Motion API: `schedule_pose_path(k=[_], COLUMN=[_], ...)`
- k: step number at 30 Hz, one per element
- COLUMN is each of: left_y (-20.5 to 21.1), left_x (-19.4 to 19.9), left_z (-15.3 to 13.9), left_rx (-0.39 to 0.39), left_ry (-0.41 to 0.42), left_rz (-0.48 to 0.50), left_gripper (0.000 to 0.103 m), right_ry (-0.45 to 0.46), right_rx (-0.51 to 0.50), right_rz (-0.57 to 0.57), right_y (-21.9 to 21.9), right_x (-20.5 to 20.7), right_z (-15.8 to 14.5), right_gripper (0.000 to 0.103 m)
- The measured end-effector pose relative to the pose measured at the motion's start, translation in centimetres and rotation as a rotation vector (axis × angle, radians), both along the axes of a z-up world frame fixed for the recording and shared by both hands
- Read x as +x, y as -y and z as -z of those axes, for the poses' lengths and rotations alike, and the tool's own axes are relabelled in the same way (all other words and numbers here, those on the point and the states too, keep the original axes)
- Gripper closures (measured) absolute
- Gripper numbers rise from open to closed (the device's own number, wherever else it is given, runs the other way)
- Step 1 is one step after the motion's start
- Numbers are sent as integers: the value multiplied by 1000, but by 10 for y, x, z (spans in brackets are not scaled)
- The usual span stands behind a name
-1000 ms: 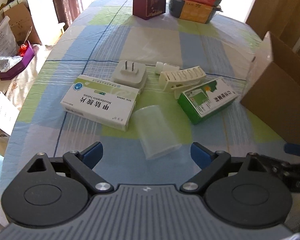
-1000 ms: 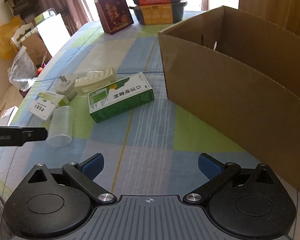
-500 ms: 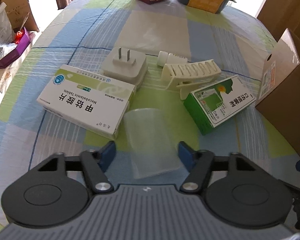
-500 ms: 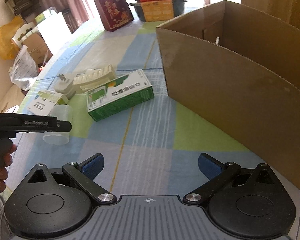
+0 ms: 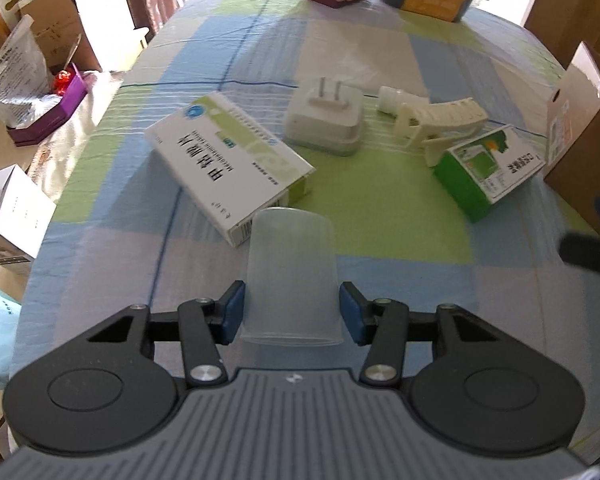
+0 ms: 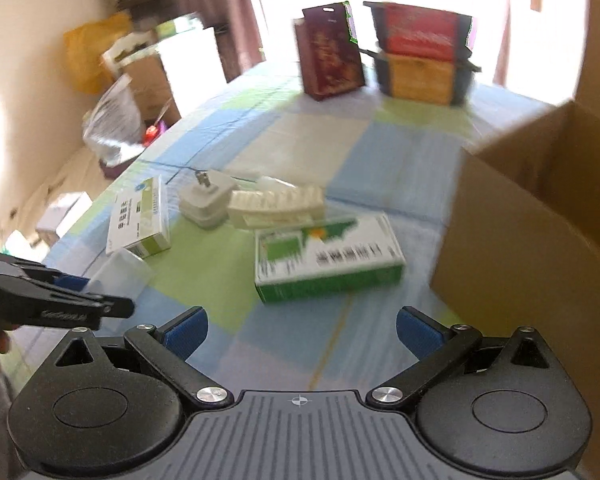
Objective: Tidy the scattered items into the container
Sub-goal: 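Grasp the clear cup with the left tool while the right tool grasps the green spray box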
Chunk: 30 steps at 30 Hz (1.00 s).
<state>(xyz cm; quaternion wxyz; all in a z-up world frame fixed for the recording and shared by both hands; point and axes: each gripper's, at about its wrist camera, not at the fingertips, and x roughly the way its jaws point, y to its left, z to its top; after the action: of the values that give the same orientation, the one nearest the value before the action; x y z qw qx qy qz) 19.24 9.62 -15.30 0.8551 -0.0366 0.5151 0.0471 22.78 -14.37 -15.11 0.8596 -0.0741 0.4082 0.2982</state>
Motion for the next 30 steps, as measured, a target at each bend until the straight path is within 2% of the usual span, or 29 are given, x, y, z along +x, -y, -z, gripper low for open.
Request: schedule_pose_path(k=[2, 7, 11, 13, 16, 19, 21, 24, 28, 30], left_y=[-3, -2, -4, -6, -8, -11, -13, -13, -14, -15], left_x=[-1, -4, -3, -2, -3, -2, -2, -1, -1, -1], left_z=[3, 5, 5, 5, 5, 5, 5, 5, 5, 5], left_rx=[-1, 26, 25, 20, 8, -6, -17, -18, -20, -17], left_ry=[-5, 12, 18, 16, 16, 16, 17, 16, 18, 18], left_rz=[-15, 0, 3, 3, -2, -15, -24, -26, -29, -30], left_gripper=[55, 54, 52, 52, 51, 50, 49, 47, 45, 44], right_ry=[28, 23, 1, -11, -43, 64, 75, 31, -14, -22], right_rx=[-24, -22, 34, 97, 178, 97, 87, 84, 174, 225], right_rz=[-30, 59, 130, 155, 96, 71, 95, 173, 304, 324], right_y=[-10, -13, -9, -3, -2, -8, -6, -7, 3, 7], right_x=[12, 44, 50, 48, 39, 28, 33, 46, 54, 55], right_z=[4, 22, 38, 43, 40, 30, 26, 31, 46, 49], right_gripper=[0, 0, 0, 0, 0, 0, 0, 0, 0, 0])
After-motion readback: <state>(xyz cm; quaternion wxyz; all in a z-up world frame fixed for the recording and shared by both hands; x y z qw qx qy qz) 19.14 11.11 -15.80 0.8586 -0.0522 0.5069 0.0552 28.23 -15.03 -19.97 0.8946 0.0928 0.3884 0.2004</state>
